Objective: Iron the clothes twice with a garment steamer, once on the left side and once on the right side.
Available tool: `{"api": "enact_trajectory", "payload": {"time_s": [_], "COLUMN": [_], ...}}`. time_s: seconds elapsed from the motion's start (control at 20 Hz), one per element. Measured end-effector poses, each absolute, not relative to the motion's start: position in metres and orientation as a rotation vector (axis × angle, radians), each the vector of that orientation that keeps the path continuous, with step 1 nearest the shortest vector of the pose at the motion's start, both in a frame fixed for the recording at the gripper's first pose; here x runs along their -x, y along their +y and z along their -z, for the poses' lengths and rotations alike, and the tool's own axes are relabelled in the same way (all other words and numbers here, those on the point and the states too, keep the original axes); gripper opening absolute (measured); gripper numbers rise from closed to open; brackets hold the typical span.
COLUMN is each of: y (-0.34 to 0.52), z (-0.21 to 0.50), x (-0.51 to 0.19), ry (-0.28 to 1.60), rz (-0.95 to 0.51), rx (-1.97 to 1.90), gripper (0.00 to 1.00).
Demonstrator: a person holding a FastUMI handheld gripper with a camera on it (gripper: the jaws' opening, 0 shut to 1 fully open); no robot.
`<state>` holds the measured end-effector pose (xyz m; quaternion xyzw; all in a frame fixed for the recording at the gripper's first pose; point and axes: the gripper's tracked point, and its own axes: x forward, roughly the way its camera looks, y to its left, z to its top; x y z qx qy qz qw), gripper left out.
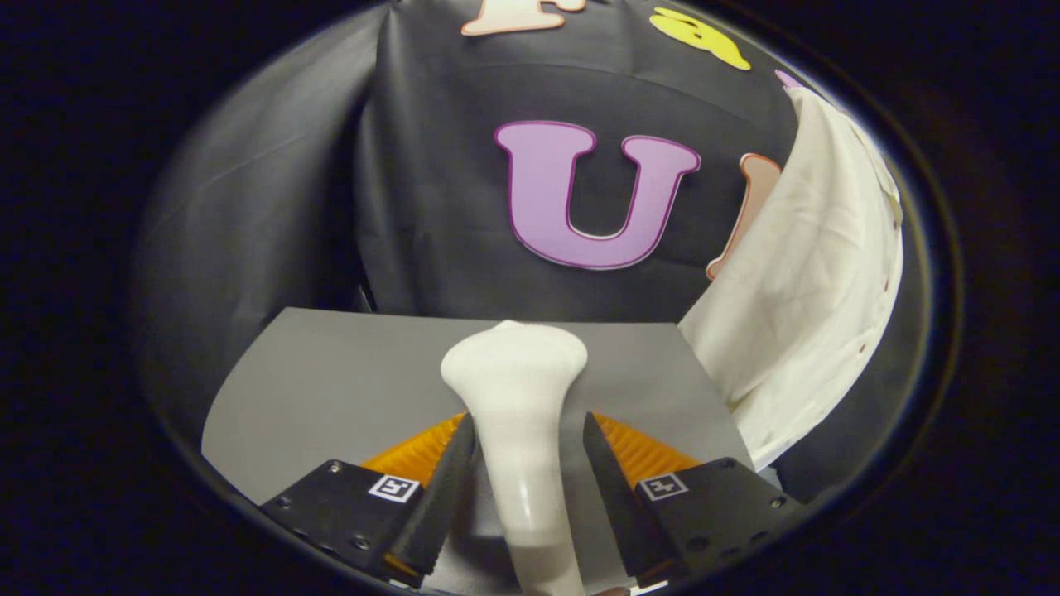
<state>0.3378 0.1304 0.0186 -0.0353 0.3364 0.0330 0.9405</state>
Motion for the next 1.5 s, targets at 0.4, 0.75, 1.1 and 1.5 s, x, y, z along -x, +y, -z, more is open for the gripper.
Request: {"api": "enact_trajectory", "payload": {"time_s": [0.4, 0.75, 1.1, 1.5], "y": [0.115, 0.122, 0.108, 0.111], "z": [-0.023, -0.059, -0.111, -0.137], "x": [-0.333, -0.326, -0.293, -0.249], "ry": [0.630, 0.439, 0.265, 0.160], "rz": [0.037, -0.021, -0.009, -0.062], "rx": [0.104, 0.055, 0.000, 0.035], "gripper": [0.46, 0.41, 0.39, 0.38]}}
